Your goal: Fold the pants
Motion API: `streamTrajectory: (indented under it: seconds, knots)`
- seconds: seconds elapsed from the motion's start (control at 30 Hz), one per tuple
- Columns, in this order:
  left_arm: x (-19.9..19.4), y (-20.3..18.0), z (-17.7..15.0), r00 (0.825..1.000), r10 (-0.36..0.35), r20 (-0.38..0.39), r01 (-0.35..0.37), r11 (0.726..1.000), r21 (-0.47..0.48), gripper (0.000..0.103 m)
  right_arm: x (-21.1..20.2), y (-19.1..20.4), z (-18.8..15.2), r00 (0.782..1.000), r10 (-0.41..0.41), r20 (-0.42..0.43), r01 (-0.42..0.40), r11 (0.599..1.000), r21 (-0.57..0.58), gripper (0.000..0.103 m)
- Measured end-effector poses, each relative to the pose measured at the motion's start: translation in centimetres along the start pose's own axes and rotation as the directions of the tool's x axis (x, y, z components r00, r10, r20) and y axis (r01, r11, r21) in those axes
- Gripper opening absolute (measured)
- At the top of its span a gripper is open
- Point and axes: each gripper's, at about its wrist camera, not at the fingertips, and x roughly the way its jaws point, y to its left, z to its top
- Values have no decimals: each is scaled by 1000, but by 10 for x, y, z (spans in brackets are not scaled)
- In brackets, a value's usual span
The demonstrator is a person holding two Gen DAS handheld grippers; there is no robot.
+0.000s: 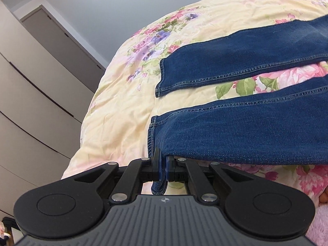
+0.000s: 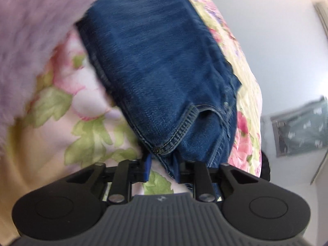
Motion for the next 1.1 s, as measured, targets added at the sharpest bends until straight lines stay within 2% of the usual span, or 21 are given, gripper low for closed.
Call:
streamTrajectory:
  seconds: [0.07,0.2,0.37,0.5,0.63,0.87,1.0,1.1]
  knots:
    - [-1,5,1,1000,-7,3,7,999,-43,4,-9,-11,1,999,-32,32,30,997,66,6]
    - [-3,19,9,999,-19,26,23,990,-138,3,-27,-40,12,993,-84,78,66,977,202,4]
    - [-3,36,33,999,-16,31,22,980,-199,3,-43,-94,46,978,-157,136,96,923,373,3]
    - [6,47,65,999,-2,34,10,977,-213,3,-29,-142,81,973,-187,133,104,877,470,3]
    - [31,48,106,1000,9,24,-3,979,-206,3,7,-179,122,977,-188,100,109,845,523,3]
    - [102,19,183,999,45,10,-43,990,-132,3,101,-219,194,982,-191,2,162,840,517,3]
    - [157,-16,211,997,69,-19,-70,997,-41,3,165,-220,220,984,-166,-66,177,850,497,3]
    - [195,-42,218,996,72,-50,-71,997,23,3,213,-206,233,984,-133,-115,171,878,447,3]
